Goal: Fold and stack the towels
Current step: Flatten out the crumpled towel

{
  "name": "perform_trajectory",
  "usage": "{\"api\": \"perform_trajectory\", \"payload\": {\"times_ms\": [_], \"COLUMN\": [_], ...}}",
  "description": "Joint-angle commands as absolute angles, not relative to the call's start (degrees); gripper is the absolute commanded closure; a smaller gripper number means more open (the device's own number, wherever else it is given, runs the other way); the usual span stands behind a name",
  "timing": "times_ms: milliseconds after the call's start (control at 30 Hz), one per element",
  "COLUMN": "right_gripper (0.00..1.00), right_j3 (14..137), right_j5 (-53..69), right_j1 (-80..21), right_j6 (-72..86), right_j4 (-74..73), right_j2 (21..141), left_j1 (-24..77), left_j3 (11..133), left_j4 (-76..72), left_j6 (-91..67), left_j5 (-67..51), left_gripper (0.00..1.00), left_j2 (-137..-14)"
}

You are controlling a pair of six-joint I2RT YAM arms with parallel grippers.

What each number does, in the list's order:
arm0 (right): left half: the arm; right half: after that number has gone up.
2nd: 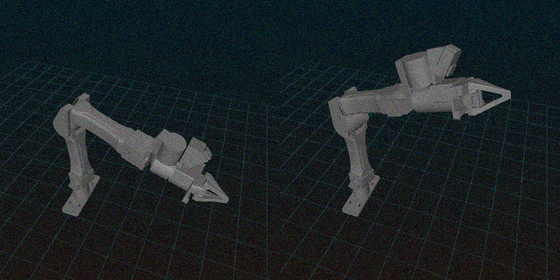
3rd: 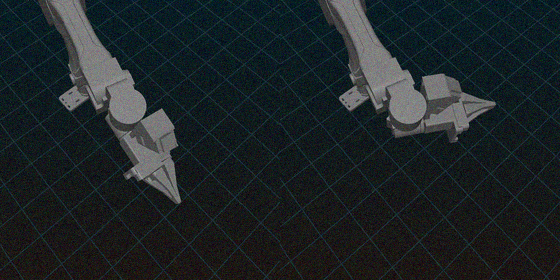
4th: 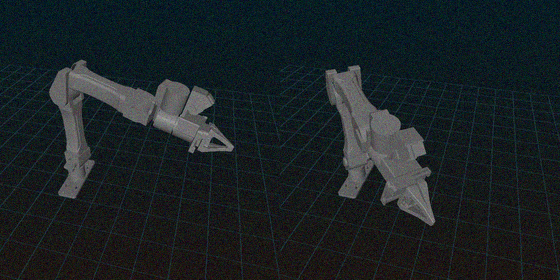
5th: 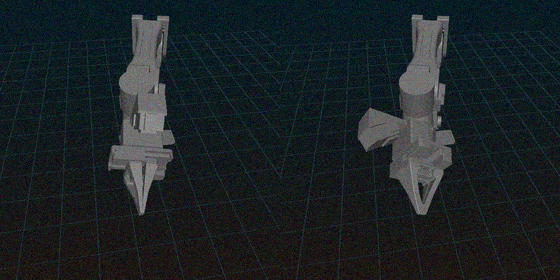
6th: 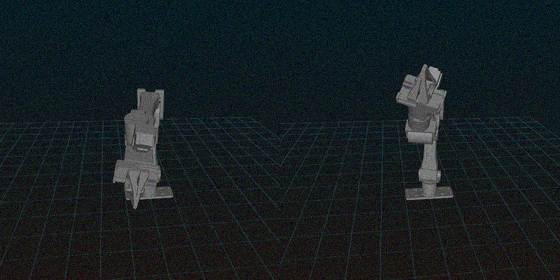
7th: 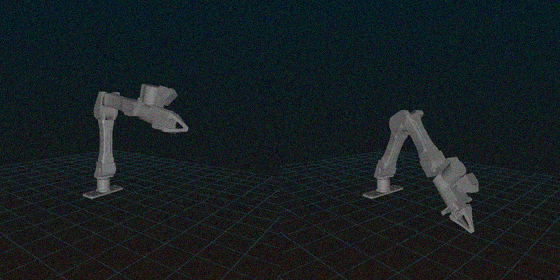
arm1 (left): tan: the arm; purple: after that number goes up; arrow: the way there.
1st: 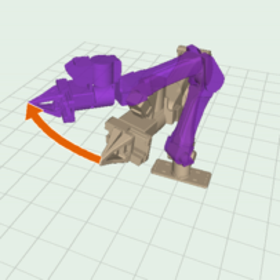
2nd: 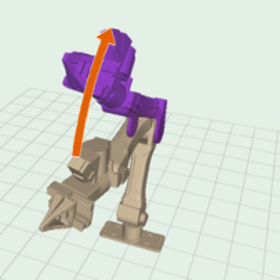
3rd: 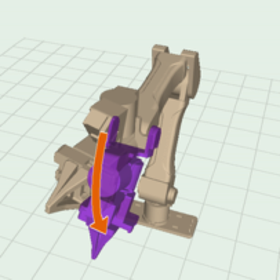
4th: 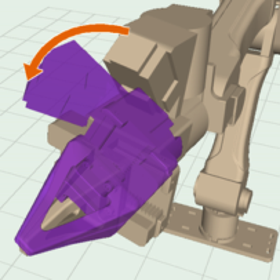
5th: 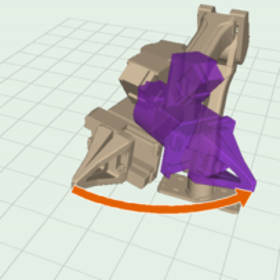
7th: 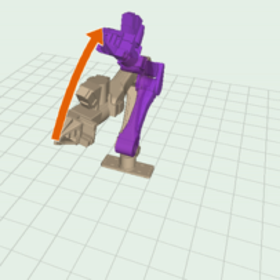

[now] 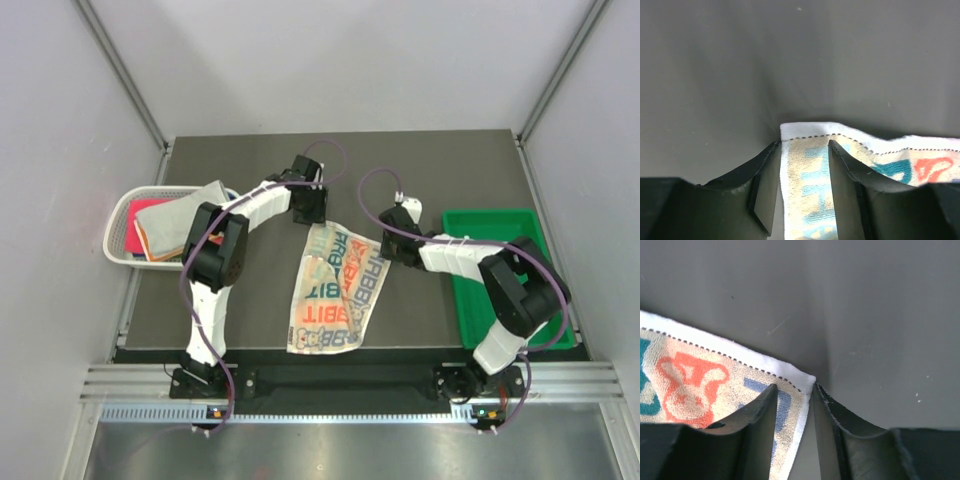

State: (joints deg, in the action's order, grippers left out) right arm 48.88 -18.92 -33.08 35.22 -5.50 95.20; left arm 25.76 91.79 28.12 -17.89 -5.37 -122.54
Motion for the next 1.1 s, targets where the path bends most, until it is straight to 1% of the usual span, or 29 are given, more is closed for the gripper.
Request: {"api": "perform_trajectory", "payload": {"times_ms": [0,67,133,167,233,267,333,400,500,667,867,1000,1067], "right_gripper": [0.68,0.73,0.75,0.78,0.81,0.83,0.85,0.89,0.93,0.97,1.00,1.00,1.00], "right_j3": [50.9,51.8,52.6,52.6,53.1,53.2,53.8,54.8,56.2,62.2,72.5,82.2,85.2], "right_j5": [-16.9,-16.5,-16.3,-16.2,-15.6,-15.5,-15.1,-14.9,-14.8,-14.2,-12.1,-10.9,-10.5], "right_j1": [-31.9,-31.6,-31.1,-30.9,-30.5,-30.3,-30.0,-29.7,-29.3,-27.2,-24.6,-22.5,-21.6], "right_j6": [34.3,33.8,33.3,33.1,32.8,32.8,32.3,31.6,30.5,27.7,22.1,17.8,16.8], "right_j4": [-4.6,-4.9,-5.2,-5.2,-5.2,-5.4,-5.4,-6.1,-6.6,-8.6,-8.4,-8.6,-8.4], "right_j2": [97.0,97.4,97.7,97.7,97.8,97.8,97.8,98.3,98.6,100.5,104.7,109.3,110.9], "left_j1": [26.6,26.7,26.7,26.7,26.7,26.7,26.6,26.6,26.6,25.7,21.8,19.2,18.5], "left_j3": [90.4,90.4,90.3,90.3,90.2,90.4,90.4,90.8,91.3,91.1,91.4,91.5,91.5], "left_j4": [29.0,29.0,29.3,29.5,29.9,30.0,30.0,29.8,29.3,26.1,20.1,11.8,8.9], "left_j6": [-18.5,-18.5,-18.6,-18.7,-18.6,-18.6,-18.5,-18.5,-18.5,-19.0,-20.3,-20.5,-21.0], "left_j5": [-6.2,-5.6,-5.0,-4.0,-3.4,-3.0,-1.7,-0.4,1.9,9.7,12.5,12.0,11.1], "left_gripper": [0.52,0.54,0.62,0.66,0.78,0.83,0.88,1.00,1.00,1.00,1.00,1.00,1.00], "left_j2": [-125.8,-125.9,-125.9,-125.9,-125.9,-125.9,-125.4,-124.9,-123.5,-119.7,-116.3,-116.2,-116.5]}}
